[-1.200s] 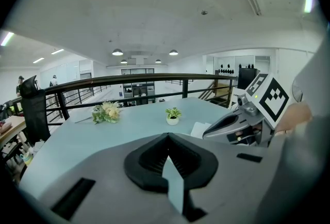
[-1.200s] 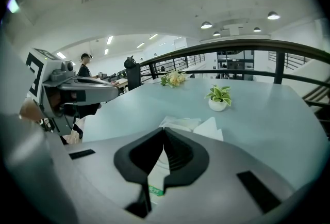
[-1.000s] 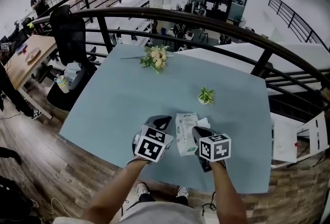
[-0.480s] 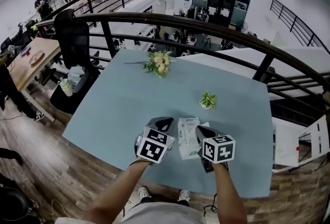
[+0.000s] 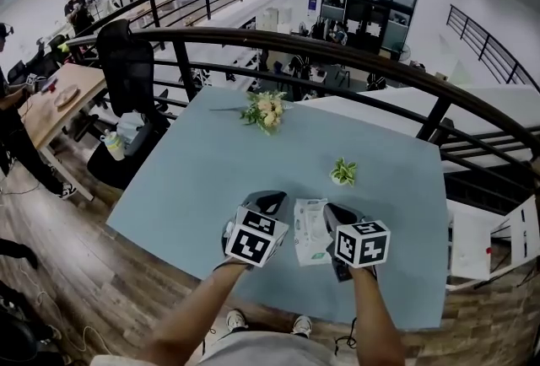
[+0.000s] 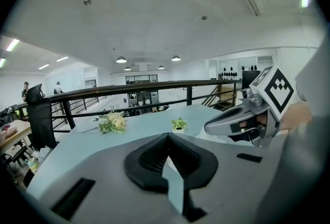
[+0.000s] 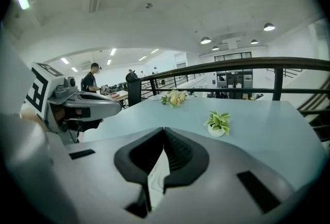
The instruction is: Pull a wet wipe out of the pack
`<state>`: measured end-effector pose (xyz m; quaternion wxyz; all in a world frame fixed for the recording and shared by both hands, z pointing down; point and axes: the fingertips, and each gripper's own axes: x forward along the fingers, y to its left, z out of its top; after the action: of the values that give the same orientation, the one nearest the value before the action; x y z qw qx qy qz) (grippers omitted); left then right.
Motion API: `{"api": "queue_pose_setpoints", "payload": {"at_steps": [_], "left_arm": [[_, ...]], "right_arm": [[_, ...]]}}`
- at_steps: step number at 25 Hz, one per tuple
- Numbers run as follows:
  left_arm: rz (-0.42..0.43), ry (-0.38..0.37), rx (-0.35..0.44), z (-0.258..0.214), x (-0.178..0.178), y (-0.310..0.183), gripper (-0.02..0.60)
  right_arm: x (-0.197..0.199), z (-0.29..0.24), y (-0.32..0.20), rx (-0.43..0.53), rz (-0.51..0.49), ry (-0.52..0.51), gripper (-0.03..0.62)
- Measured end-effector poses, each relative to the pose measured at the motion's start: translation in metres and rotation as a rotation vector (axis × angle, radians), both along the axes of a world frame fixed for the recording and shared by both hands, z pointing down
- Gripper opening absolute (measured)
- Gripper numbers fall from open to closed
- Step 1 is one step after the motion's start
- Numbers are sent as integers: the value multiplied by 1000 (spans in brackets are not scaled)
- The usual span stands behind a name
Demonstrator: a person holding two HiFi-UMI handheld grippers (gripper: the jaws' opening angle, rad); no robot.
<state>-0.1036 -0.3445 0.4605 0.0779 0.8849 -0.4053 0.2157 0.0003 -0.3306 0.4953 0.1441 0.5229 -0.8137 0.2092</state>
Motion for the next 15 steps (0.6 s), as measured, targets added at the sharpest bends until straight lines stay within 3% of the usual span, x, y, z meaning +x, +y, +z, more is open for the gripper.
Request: {"api": "queue_pose_setpoints", "payload": {"at_steps": [15], "left_arm": [[-17,17,33,-17,-1,-6,-6]], "right_arm": [[7,-35,-8,92,14,18,8]]}}
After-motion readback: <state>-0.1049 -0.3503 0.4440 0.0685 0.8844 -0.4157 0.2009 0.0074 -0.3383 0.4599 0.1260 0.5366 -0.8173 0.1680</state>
